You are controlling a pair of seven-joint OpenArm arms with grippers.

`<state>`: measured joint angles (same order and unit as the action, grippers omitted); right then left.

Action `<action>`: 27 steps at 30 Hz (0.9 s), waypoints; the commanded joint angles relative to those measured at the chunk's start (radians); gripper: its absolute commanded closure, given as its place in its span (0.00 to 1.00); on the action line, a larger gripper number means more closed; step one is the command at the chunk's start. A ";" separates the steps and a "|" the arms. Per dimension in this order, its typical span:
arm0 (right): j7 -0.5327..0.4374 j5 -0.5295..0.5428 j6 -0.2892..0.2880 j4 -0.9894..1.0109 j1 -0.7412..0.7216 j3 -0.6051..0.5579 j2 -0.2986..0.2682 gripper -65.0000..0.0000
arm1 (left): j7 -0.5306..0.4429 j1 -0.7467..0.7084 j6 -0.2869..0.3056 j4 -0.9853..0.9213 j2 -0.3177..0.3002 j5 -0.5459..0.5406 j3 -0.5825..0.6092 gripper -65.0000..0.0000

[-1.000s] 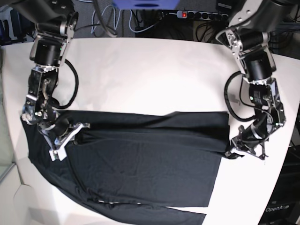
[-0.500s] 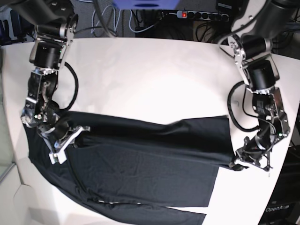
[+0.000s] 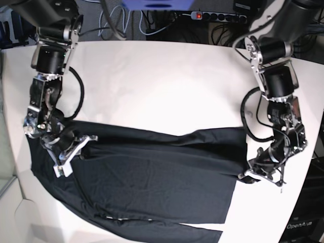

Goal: Fold the T-shirt properly
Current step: 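Lift both hem corners and pull the shirt toward the robot base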

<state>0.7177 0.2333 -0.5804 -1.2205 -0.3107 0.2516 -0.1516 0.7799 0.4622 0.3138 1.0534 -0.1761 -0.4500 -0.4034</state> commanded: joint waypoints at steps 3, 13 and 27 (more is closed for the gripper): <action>-0.023 0.013 -0.006 -0.011 -0.043 0.002 -0.013 0.98 | -0.032 0.027 0.008 0.018 0.002 -0.013 0.001 1.00; -0.020 0.013 -0.006 0.034 -0.057 0.005 -0.029 0.56 | -0.030 -0.013 0.008 0.017 0.002 -0.013 0.002 0.97; -0.022 0.013 -0.006 0.034 -0.055 0.007 -0.053 0.50 | -0.032 -0.061 0.018 0.026 -0.003 -0.019 -0.005 0.61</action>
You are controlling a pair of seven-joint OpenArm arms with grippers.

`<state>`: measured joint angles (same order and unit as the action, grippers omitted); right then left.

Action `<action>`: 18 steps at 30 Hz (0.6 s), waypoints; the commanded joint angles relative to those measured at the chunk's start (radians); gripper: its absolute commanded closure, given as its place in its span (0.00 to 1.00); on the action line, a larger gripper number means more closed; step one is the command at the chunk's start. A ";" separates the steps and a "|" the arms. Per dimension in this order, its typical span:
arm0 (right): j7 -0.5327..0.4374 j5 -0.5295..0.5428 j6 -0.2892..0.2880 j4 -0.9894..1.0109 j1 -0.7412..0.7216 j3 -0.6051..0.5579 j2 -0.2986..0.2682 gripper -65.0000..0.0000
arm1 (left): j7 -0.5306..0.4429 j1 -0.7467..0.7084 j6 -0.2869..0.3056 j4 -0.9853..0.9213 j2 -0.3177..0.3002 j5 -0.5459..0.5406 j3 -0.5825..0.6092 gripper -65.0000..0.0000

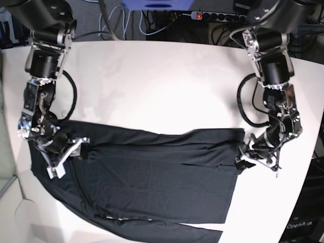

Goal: Fold the T-shirt properly
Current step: 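Lift both hem corners and pull the shirt toward the robot base, then open the left gripper, releasing its hem corner, and raise it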

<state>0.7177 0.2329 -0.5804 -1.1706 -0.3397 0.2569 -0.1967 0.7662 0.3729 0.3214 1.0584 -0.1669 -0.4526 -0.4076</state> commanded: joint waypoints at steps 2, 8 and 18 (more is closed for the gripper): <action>-0.016 0.013 -0.006 -0.016 -0.023 0.003 -0.030 0.50 | -0.015 0.028 0.011 0.021 -0.012 -0.018 -0.001 0.61; -0.025 0.013 -0.006 -0.015 0.015 0.003 -0.091 0.50 | -0.020 0.005 0.011 0.015 -0.006 -0.018 0.003 0.61; -0.111 0.013 -0.006 -0.015 0.050 0.003 -0.119 0.83 | -0.058 -0.001 0.011 0.012 0.022 -0.010 0.006 0.78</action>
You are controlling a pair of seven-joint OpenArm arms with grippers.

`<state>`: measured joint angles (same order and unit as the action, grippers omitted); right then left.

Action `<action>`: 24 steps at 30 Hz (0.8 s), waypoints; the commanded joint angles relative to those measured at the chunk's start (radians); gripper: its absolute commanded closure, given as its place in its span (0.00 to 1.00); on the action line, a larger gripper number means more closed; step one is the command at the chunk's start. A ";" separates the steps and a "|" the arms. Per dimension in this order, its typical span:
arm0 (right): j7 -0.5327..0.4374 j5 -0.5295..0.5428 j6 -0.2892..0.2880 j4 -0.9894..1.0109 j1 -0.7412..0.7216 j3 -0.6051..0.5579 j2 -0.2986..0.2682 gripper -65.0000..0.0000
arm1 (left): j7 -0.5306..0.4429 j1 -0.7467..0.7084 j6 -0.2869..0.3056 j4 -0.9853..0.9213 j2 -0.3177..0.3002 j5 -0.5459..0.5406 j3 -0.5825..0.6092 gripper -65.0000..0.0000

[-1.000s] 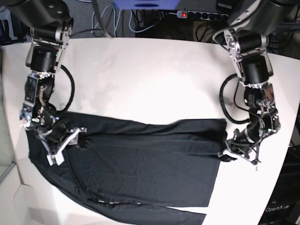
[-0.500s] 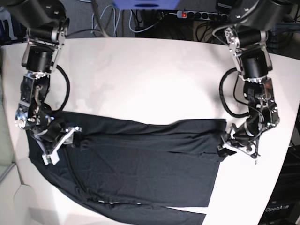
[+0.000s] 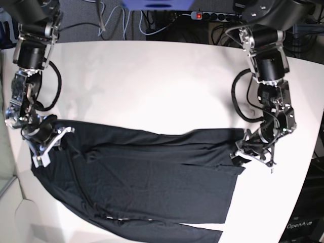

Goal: Fold the T-shirt properly
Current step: 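Open the left gripper, releasing its hem corner, and raise it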

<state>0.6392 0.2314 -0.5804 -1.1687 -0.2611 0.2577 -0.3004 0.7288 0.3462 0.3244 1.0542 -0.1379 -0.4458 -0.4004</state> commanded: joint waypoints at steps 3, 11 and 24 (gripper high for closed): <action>-0.045 0.015 -0.006 0.013 -0.024 0.002 -0.018 0.93 | -0.021 0.026 0.008 0.016 -0.006 -0.017 0.001 0.95; -0.135 0.015 -0.006 0.167 -0.040 -0.001 -0.056 0.96 | -0.022 0.009 0.008 0.014 -0.012 -0.015 0.071 1.00; -0.143 0.015 -0.006 0.195 -0.014 0.001 -0.073 0.96 | -0.024 -0.006 0.008 0.014 -0.007 0.055 0.070 1.00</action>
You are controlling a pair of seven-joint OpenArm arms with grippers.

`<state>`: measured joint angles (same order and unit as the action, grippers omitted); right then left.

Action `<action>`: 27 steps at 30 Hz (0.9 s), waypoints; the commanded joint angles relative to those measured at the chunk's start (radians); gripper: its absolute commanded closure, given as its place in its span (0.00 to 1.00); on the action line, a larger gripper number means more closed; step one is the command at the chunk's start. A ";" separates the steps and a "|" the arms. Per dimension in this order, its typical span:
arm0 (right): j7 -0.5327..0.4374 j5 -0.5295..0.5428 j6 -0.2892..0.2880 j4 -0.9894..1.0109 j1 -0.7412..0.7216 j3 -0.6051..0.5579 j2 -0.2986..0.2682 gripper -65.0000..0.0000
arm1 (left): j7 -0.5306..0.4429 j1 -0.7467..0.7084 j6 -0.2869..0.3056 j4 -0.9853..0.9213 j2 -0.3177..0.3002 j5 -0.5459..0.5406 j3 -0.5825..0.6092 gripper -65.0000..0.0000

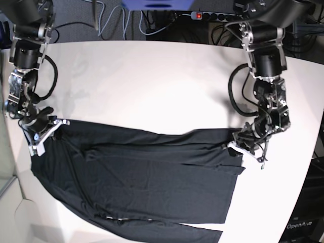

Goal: Fold the T-shirt properly
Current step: 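Open the left gripper, releasing its hem corner, and raise it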

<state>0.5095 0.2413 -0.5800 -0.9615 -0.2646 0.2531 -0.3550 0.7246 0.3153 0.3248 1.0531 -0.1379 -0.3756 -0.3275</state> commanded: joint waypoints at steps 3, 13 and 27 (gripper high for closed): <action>-0.013 0.005 -0.007 -0.015 -0.003 0.005 -0.017 0.96 | -0.020 0.011 0.007 0.016 -0.006 0.002 -0.003 1.00; -0.013 0.005 -0.007 -0.017 0.018 0.004 -0.017 0.96 | -0.101 -0.028 0.007 0.014 -0.013 0.022 -0.002 1.00; -0.013 0.005 -0.008 -0.015 0.069 0.005 -0.023 0.96 | -0.179 -0.031 0.009 -0.129 -0.018 0.145 -0.002 1.00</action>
<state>0.4492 0.2707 -0.5804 -0.9771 -0.1982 0.2550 -0.3611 0.5064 0.2794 0.3466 0.9253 -0.1467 -0.2558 -0.3309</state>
